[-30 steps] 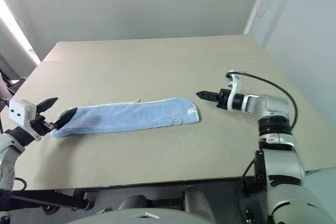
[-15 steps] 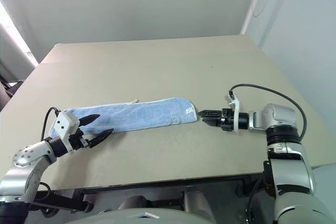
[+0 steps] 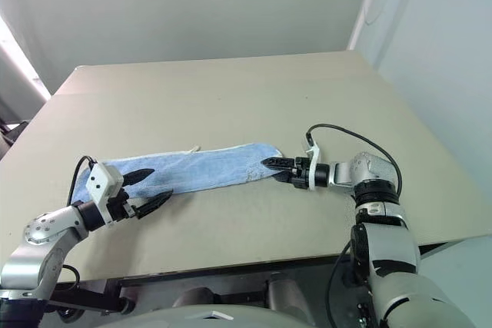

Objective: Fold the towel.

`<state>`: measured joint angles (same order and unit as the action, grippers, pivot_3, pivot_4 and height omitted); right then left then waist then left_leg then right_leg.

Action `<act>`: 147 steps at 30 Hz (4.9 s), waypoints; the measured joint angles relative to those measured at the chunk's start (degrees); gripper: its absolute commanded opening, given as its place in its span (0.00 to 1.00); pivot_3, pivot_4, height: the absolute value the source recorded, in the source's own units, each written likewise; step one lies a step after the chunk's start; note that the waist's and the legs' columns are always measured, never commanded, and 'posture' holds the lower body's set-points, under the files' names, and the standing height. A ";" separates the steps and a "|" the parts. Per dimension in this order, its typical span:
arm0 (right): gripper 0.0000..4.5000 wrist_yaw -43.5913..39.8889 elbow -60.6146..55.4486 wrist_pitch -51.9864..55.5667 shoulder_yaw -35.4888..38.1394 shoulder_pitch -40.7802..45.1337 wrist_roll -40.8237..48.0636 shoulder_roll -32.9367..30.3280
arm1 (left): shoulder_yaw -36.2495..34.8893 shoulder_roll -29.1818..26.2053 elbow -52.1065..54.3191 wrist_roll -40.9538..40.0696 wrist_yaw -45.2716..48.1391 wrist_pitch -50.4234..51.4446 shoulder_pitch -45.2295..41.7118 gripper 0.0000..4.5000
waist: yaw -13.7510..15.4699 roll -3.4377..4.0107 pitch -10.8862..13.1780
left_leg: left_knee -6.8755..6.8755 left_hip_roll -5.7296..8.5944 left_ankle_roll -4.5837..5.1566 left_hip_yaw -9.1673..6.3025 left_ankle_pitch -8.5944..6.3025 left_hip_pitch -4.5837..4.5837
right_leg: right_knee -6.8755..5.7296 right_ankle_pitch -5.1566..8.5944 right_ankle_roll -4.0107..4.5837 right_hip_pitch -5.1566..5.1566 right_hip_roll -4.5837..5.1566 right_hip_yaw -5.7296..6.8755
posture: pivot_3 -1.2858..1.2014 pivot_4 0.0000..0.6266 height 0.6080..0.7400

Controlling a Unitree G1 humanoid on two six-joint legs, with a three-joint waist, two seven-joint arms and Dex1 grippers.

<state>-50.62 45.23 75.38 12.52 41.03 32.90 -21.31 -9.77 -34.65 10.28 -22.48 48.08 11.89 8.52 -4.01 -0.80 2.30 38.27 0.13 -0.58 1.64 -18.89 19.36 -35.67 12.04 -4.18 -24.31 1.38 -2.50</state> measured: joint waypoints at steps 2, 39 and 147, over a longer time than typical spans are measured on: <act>0.81 1.05 1.40 -0.61 1.40 0.41 0.08 0.40 | 0.00 0.02 0.10 0.04 -0.37 0.02 0.10 0.95 | -0.12 0.00 0.00 | 0.02 0.00 0.00 0.01 0.00 -0.05 | 0.00 0.02 -0.02 0.09 0.00 -0.02 | 0.52 0.00 1.00; 0.01 -21.30 -14.44 -12.52 -11.21 -7.38 -3.39 -25.28 | -0.55 -0.22 -0.99 1.02 -0.60 -0.02 0.38 0.96 | 0.55 0.28 0.16 | 0.62 0.02 0.69 0.05 -0.39 0.03 | 0.27 0.15 -0.34 0.03 0.03 -0.06 | 0.52 0.00 1.00; 1.00 -5.29 -13.44 -43.13 -21.02 -1.19 -18.77 9.24 | -5.07 0.64 -5.81 -11.85 -5.47 36.02 -6.27 0.00 | 0.91 0.53 0.09 | 0.65 0.19 0.62 -0.07 -0.42 0.22 | 0.28 -0.07 -0.02 -0.11 0.60 0.00 | 0.52 0.00 1.00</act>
<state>-55.92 31.78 32.25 -8.50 39.85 14.13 -12.07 -14.85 -34.00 4.47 -34.33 42.61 47.92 2.25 -3.10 -0.26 2.40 38.91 0.32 0.04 1.57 -19.31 19.59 -35.38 11.96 -4.20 -24.42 1.98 -2.50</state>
